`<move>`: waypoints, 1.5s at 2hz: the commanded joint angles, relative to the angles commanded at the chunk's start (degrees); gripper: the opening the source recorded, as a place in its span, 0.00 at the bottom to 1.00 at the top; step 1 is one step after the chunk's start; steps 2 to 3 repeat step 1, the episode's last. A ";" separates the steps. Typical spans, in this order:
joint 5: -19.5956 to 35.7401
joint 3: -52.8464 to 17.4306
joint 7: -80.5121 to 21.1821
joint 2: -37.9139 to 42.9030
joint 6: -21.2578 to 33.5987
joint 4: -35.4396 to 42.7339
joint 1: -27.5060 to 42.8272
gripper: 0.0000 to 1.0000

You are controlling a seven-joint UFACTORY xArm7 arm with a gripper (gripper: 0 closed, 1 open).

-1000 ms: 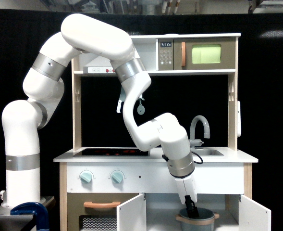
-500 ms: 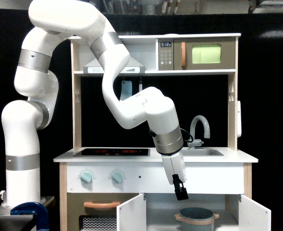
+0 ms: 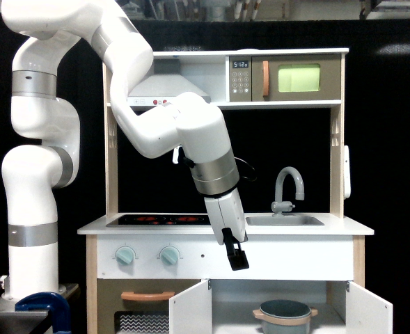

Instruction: Put the bowl inside the kitchen cabinet

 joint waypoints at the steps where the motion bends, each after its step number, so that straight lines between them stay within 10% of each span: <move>1: -0.88 -0.81 -0.70 0.13 1.23 0.62 -1.00 1.00; 3: -0.88 -0.81 -0.70 0.13 1.23 0.62 -1.00 1.00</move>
